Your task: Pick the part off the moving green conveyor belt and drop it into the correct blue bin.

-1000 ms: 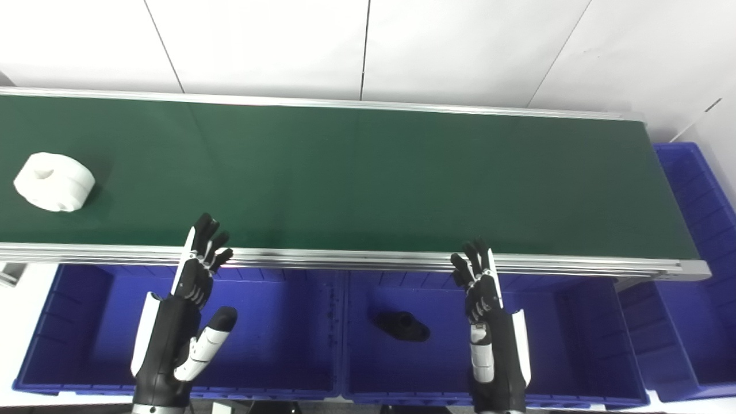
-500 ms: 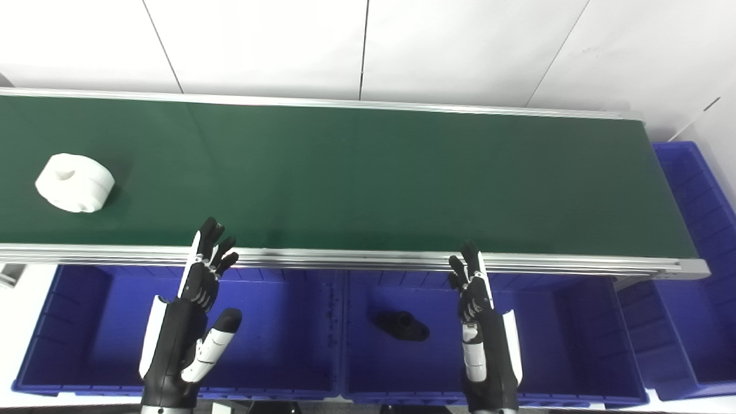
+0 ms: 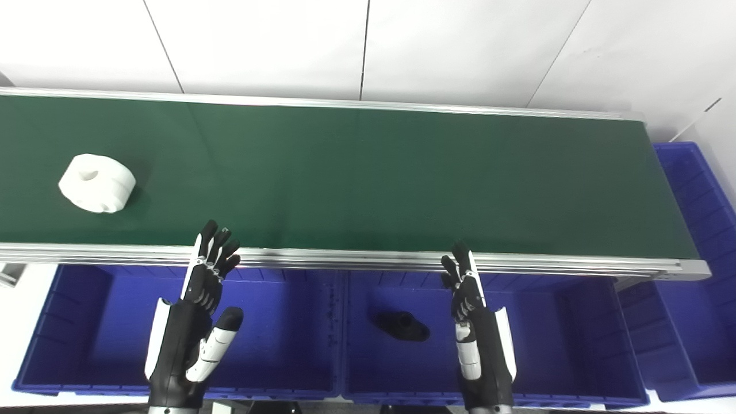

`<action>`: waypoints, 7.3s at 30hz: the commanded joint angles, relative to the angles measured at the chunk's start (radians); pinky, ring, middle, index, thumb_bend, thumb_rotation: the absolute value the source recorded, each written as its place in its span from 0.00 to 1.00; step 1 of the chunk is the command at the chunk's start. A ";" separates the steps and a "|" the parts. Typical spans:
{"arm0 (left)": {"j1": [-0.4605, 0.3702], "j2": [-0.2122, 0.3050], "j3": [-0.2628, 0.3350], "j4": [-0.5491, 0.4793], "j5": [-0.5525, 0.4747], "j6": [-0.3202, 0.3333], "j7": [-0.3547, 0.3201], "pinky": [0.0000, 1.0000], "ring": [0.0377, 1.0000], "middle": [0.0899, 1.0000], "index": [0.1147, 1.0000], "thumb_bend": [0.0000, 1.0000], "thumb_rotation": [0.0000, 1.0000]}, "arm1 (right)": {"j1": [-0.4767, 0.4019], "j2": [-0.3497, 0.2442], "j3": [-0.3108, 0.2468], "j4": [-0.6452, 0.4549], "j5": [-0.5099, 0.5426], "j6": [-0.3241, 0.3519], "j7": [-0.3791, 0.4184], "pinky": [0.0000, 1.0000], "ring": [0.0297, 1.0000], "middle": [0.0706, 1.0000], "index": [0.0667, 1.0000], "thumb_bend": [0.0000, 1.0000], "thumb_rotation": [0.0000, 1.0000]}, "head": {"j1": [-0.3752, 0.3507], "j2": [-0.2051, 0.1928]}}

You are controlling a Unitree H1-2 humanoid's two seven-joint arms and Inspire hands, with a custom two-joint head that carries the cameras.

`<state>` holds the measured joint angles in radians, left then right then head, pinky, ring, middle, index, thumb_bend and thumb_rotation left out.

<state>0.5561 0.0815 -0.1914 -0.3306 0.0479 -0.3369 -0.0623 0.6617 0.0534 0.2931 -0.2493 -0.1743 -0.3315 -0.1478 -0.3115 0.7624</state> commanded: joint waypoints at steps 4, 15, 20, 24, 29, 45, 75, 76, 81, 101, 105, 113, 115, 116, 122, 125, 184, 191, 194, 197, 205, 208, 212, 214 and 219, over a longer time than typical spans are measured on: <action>0.010 -0.012 -0.005 -0.008 -0.002 -0.015 -0.002 0.90 0.93 0.97 1.00 0.76 0.80 | 0.005 -0.008 -0.004 -0.009 0.009 -0.044 0.022 0.96 0.98 1.00 1.00 0.81 1.00 | 0.049 -0.023; 0.002 -0.063 -0.022 0.134 0.106 -0.129 0.044 0.78 0.87 0.94 1.00 0.82 0.81 | -0.006 -0.047 -0.047 0.101 0.079 -0.136 0.036 1.00 1.00 1.00 1.00 0.83 1.00 | 0.247 -0.197; -0.018 -0.072 -0.044 0.176 0.107 -0.133 0.072 0.75 0.85 0.89 0.95 0.78 0.78 | -0.024 -0.053 -0.070 0.143 0.092 -0.137 0.040 1.00 1.00 1.00 1.00 0.84 1.00 | 0.278 -0.230; -0.030 -0.074 -0.069 0.188 0.100 -0.133 0.086 0.74 0.85 0.89 0.92 0.78 0.76 | -0.039 -0.062 -0.084 0.154 0.116 -0.136 0.051 1.00 1.00 1.00 1.00 0.86 1.00 | 0.316 -0.237; -0.041 -0.077 -0.087 0.193 0.109 -0.133 0.098 0.71 0.84 0.89 0.90 0.80 0.73 | -0.050 -0.069 -0.100 0.152 0.152 -0.138 0.076 1.00 1.00 1.00 1.00 0.86 1.00 | 0.349 -0.215; -0.026 -0.049 -0.116 0.057 0.110 -0.132 0.088 0.66 0.78 0.83 0.88 0.88 0.53 | -0.038 -0.072 -0.134 0.108 0.172 -0.130 0.118 1.00 1.00 1.00 1.00 0.85 1.00 | 0.392 -0.117; -0.777 0.426 -0.010 0.122 0.629 -0.046 -0.262 0.77 0.83 0.86 0.82 1.00 0.23 | -0.064 -0.042 -0.120 0.065 0.145 -0.086 0.134 1.00 1.00 1.00 1.00 0.86 1.00 | 0.361 -0.052; -0.802 0.426 -0.025 0.154 0.639 -0.054 -0.266 0.77 0.83 0.86 0.82 1.00 0.23 | -0.063 -0.041 -0.119 0.065 0.146 -0.087 0.134 1.00 1.00 1.00 1.00 0.86 1.00 | 0.359 -0.051; -0.899 0.399 -0.098 0.277 0.668 -0.060 -0.281 0.80 0.85 0.87 0.83 1.00 0.26 | -0.056 -0.039 -0.111 0.056 0.148 -0.083 0.137 1.00 1.00 1.00 1.00 0.84 1.00 | 0.341 -0.043; -1.012 0.287 -0.231 0.528 0.788 0.015 -0.273 0.80 0.87 0.89 0.85 1.00 0.31 | -0.024 -0.017 -0.075 0.016 0.121 -0.082 0.128 1.00 1.00 1.00 1.00 0.86 1.00 | 0.291 -0.020; -1.030 0.306 -0.244 0.506 0.780 0.041 -0.345 0.81 0.87 0.86 0.84 1.00 0.31 | -0.024 -0.019 -0.074 0.015 0.127 -0.081 0.129 1.00 1.00 1.00 1.00 0.86 1.00 | 0.295 -0.021; -1.047 0.335 -0.248 0.479 0.783 0.064 -0.389 0.79 0.87 0.86 0.84 1.00 0.31 | -0.027 -0.026 -0.076 0.014 0.132 -0.071 0.133 1.00 1.00 1.00 1.00 0.86 1.00 | 0.296 -0.020; -1.052 0.342 -0.253 0.489 0.796 0.063 -0.385 0.79 0.87 0.86 0.83 1.00 0.30 | -0.029 -0.027 -0.076 0.015 0.134 -0.071 0.134 1.00 1.00 1.00 1.00 0.86 1.00 | 0.296 -0.018; -1.055 0.344 -0.258 0.493 0.803 0.066 -0.390 0.79 0.87 0.86 0.82 1.00 0.30 | -0.029 -0.027 -0.076 0.016 0.133 -0.071 0.135 1.00 1.00 1.00 1.00 0.86 1.00 | 0.296 -0.018; -1.062 0.339 -0.283 0.522 0.840 0.104 -0.415 0.69 0.75 0.75 0.70 1.00 0.15 | -0.026 -0.027 -0.075 0.014 0.126 -0.071 0.133 1.00 1.00 1.00 1.00 0.86 1.00 | 0.292 -0.010; -1.069 0.333 -0.298 0.543 0.855 0.127 -0.434 0.66 0.69 0.69 0.65 1.00 0.09 | -0.023 -0.025 -0.073 0.010 0.122 -0.068 0.132 1.00 1.00 1.00 1.00 0.86 1.00 | 0.292 -0.006; -0.588 0.698 -0.014 -0.038 0.583 0.204 -0.626 0.33 0.36 0.42 0.42 0.53 0.00 | -0.055 -0.131 -0.148 -0.064 0.312 0.039 0.206 0.98 0.97 1.00 1.00 0.87 1.00 | 0.587 0.074; -0.577 0.702 -0.067 0.045 0.658 0.158 -0.644 0.29 0.33 0.38 0.43 0.53 0.00 | -0.062 -0.125 -0.148 -0.065 0.311 0.048 0.213 0.98 0.98 1.00 1.00 0.86 1.00 | 0.584 0.070; -0.583 0.700 -0.097 0.078 0.699 0.136 -0.640 0.28 0.32 0.38 0.43 0.53 0.00 | -0.061 -0.121 -0.150 -0.069 0.304 0.050 0.211 0.97 0.97 1.00 1.00 0.86 1.00 | 0.572 0.071; -0.583 0.707 -0.107 0.090 0.714 0.115 -0.633 0.32 0.35 0.39 0.43 0.53 0.00 | -0.059 -0.120 -0.150 -0.073 0.302 0.053 0.211 0.97 0.97 1.00 1.00 0.86 1.00 | 0.572 0.072; -0.571 0.735 -0.066 0.068 0.644 0.120 -0.659 0.44 0.49 0.53 0.50 0.71 0.20 | -0.062 -0.122 -0.152 -0.079 0.306 0.066 0.212 0.97 0.97 1.00 1.00 0.85 1.00 | 0.572 0.070; -0.583 0.754 -0.059 0.050 0.533 0.160 -0.728 0.58 0.68 0.70 0.66 0.97 0.52 | -0.068 -0.124 -0.154 -0.074 0.302 0.066 0.212 0.97 0.96 1.00 1.00 0.85 1.00 | 0.570 0.065; -0.609 0.762 -0.068 0.033 0.440 0.211 -0.805 0.80 0.87 0.88 0.81 1.00 0.63 | -0.072 -0.126 -0.155 -0.071 0.303 0.071 0.214 0.98 0.97 1.00 1.00 0.85 1.00 | 0.566 0.063; -0.616 0.760 -0.070 0.028 0.419 0.206 -0.809 0.79 0.86 0.88 0.83 1.00 0.63 | -0.076 -0.127 -0.157 -0.065 0.305 0.068 0.215 0.97 0.97 1.00 1.00 0.85 1.00 | 0.566 0.062; -0.623 0.751 -0.068 -0.020 0.386 0.258 -0.829 0.75 0.85 0.87 0.83 1.00 0.59 | -0.079 -0.126 -0.159 -0.064 0.298 0.074 0.212 0.97 0.96 0.99 1.00 0.86 0.99 | 0.570 0.061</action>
<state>-0.0418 0.8141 -0.2743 -0.3246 0.4588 -0.0916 -0.8963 0.5799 -0.0741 0.1391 -0.2920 0.1254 -0.2643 0.0539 0.2577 0.8237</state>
